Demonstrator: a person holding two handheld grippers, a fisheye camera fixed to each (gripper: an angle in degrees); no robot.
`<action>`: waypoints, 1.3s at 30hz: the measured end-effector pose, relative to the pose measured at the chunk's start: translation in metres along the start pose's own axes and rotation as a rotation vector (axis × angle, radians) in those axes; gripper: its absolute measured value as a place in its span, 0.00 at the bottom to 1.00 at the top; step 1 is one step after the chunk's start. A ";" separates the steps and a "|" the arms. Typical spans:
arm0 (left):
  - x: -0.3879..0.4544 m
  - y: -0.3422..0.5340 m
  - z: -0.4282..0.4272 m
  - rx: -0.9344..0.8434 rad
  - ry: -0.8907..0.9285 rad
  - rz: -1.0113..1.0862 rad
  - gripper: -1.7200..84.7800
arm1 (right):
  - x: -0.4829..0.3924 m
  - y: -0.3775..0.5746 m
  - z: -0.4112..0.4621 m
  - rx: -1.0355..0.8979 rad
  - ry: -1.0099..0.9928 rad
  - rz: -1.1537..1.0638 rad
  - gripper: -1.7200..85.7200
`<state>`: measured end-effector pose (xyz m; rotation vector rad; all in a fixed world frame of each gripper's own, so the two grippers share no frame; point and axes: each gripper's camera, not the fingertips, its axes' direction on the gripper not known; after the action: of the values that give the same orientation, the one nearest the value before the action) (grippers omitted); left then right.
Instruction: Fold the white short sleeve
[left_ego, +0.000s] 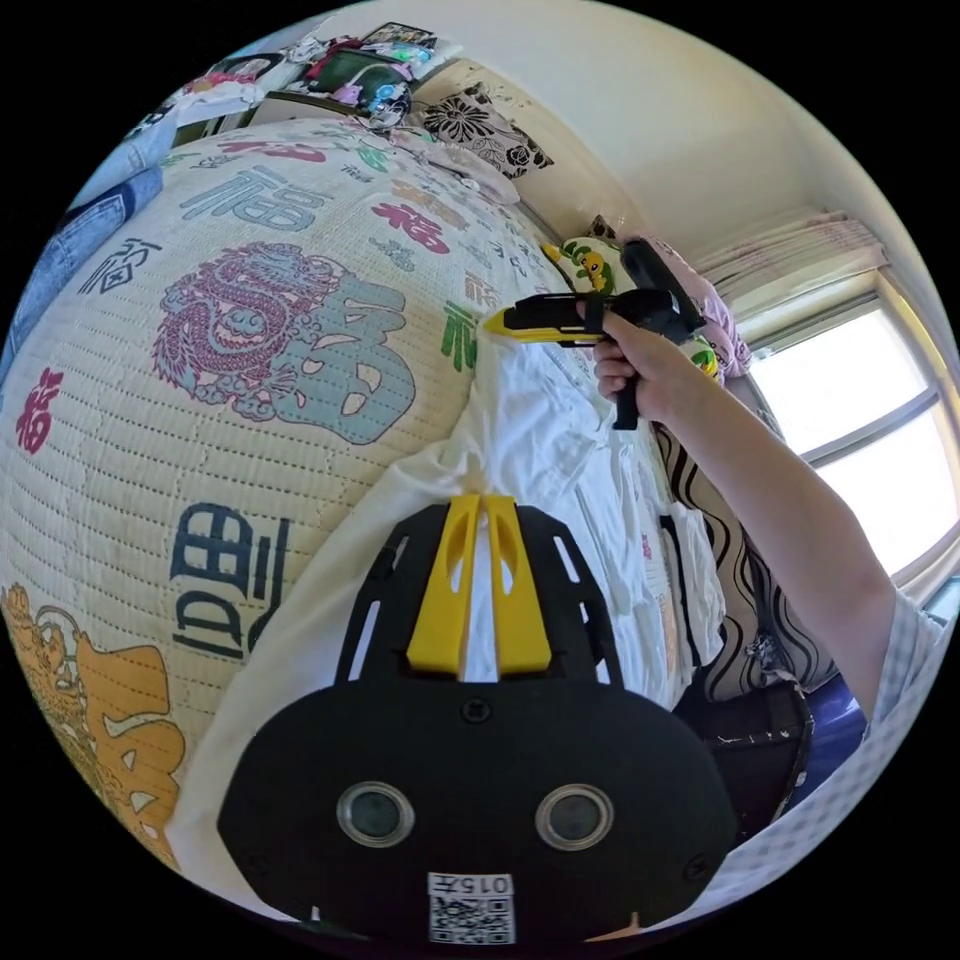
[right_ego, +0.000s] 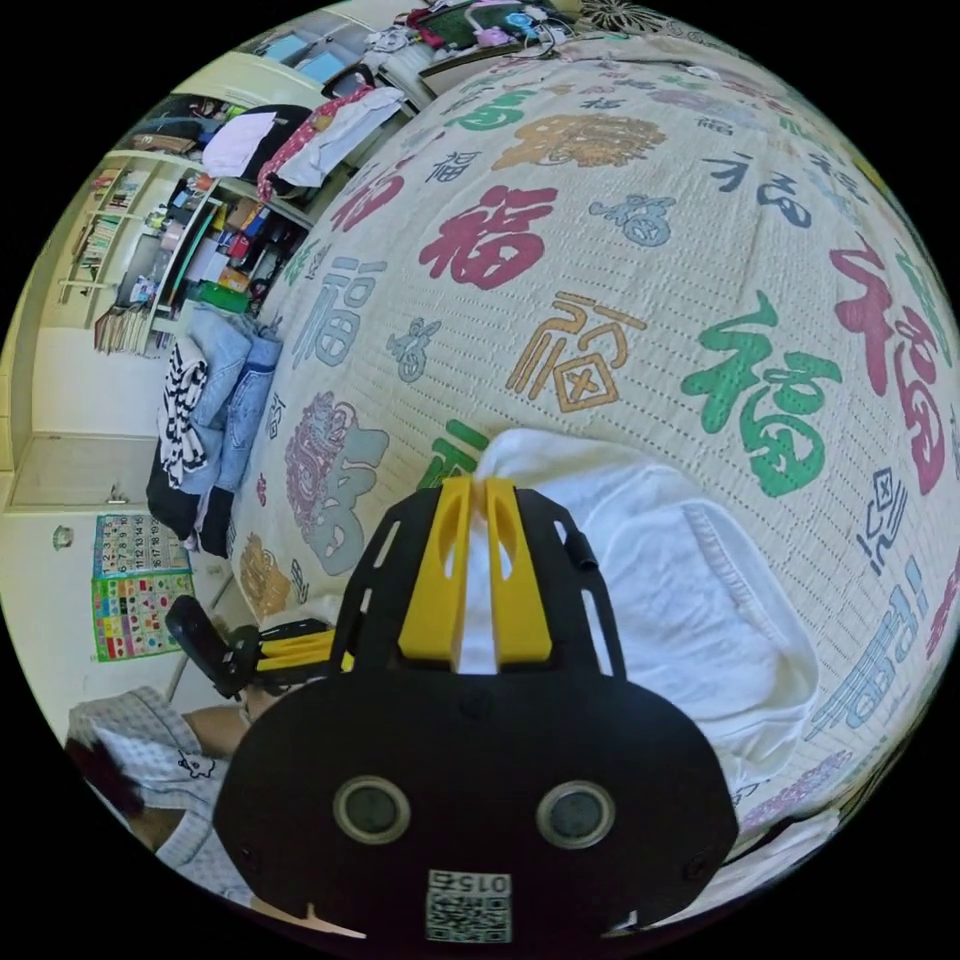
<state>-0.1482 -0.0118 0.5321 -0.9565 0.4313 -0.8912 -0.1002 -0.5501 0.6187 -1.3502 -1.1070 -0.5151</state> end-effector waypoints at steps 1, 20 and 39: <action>0.001 0.001 0.000 0.006 -0.006 0.007 0.01 | 0.000 0.002 -0.003 0.010 0.009 0.001 0.05; 0.096 0.000 0.000 -0.064 -0.145 0.349 0.09 | 0.015 0.123 -0.082 0.025 0.108 0.055 0.10; 0.182 -0.014 0.013 -0.015 -0.077 0.408 0.01 | 0.039 0.219 -0.171 0.142 -0.104 0.172 0.03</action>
<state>-0.0402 -0.1565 0.5612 -0.8723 0.5446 -0.4803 0.1559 -0.6512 0.5667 -1.3444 -1.0785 -0.2383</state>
